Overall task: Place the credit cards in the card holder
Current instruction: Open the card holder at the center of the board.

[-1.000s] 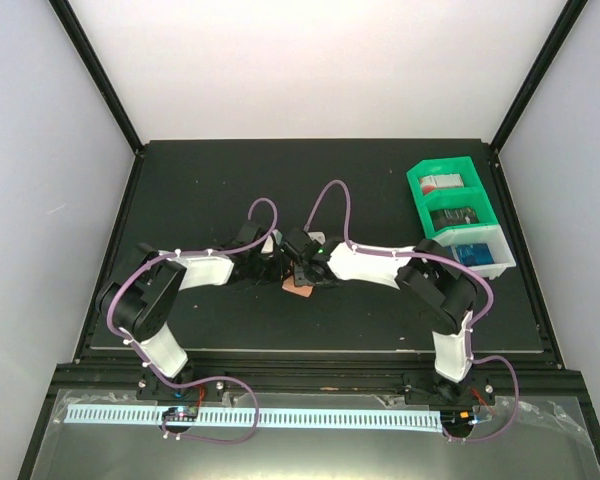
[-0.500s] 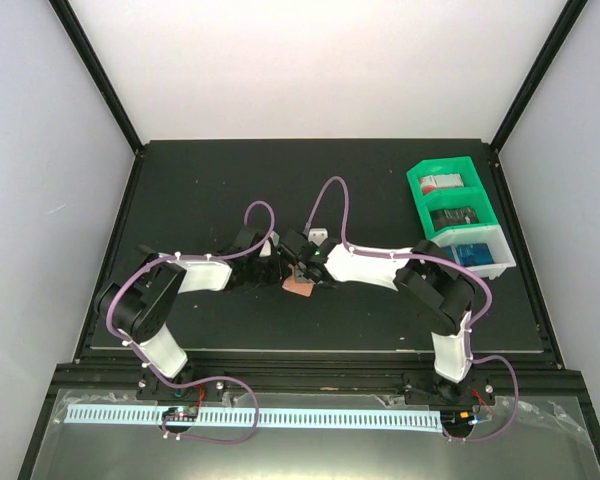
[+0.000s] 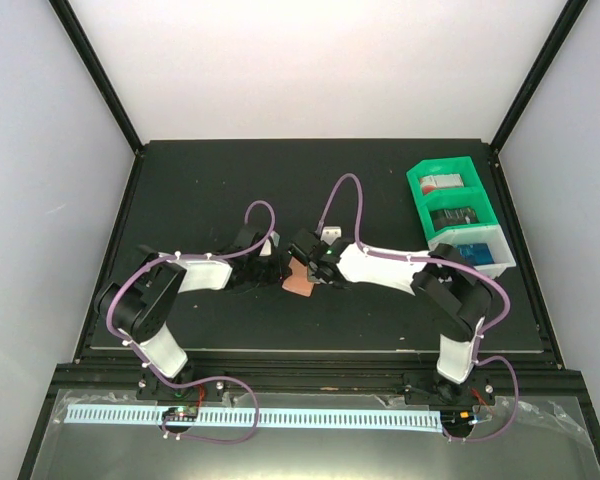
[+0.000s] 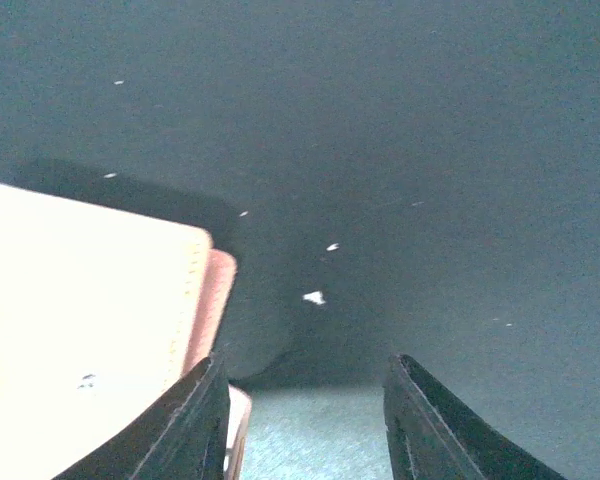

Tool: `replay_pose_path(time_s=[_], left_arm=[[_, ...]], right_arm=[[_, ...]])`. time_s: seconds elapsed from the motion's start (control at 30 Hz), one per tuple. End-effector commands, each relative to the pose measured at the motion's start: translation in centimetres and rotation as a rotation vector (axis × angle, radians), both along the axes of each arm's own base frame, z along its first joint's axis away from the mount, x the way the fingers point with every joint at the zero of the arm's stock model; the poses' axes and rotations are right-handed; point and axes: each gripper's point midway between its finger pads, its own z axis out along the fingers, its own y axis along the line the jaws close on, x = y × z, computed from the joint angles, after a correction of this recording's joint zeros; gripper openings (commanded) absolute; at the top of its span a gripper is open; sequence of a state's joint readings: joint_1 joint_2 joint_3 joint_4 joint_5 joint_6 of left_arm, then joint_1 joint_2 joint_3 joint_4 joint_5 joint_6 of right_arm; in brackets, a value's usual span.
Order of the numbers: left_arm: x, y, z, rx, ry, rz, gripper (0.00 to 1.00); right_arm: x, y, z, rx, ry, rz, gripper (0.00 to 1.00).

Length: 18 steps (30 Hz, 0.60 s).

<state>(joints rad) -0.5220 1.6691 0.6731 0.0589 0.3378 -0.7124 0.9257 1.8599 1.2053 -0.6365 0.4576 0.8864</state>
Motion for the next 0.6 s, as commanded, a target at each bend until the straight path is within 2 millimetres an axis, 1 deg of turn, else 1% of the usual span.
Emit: replay_pose_path(time_s=[0.0,0.13,0.3,0.37,0.4,0.5,0.57], left_arm=[[-5.4,3.4,-5.2,0.177,0.235,-0.013,0.10],[-5.5,3.4,-5.1,0.174,0.232,-0.015,0.12],[-5.6,3.5,-5.2,0.176,0.231,-0.016,0.13],[-5.5,3.5,-5.1,0.178,0.229,-0.016,0.13],[-5.5,3.6,-5.1,0.181,0.227,-0.016,0.13],[-5.3,3.9,-4.7,0.197,0.202,-0.001,0.15],[-5.1,4.1,-4.3,0.195,0.184,0.008,0.18]], right_arm=[[-0.2,2.6,0.8,0.171,0.021,0.055,0.45],[-1.1,2.8,-0.2,0.198,0.071,0.053,0.39],[-2.1,1.8,-1.5,0.181,0.105,0.027,0.30],[-2.3,1.3,-1.9,0.173,0.109,0.006,0.20],[-2.4,1.0,-2.0,0.174,0.103,-0.003,0.17],[-2.3,0.8,-2.2,0.191,0.086,-0.017,0.15],[-2.2,1.2,-2.1,0.216,0.081,-0.012,0.14]])
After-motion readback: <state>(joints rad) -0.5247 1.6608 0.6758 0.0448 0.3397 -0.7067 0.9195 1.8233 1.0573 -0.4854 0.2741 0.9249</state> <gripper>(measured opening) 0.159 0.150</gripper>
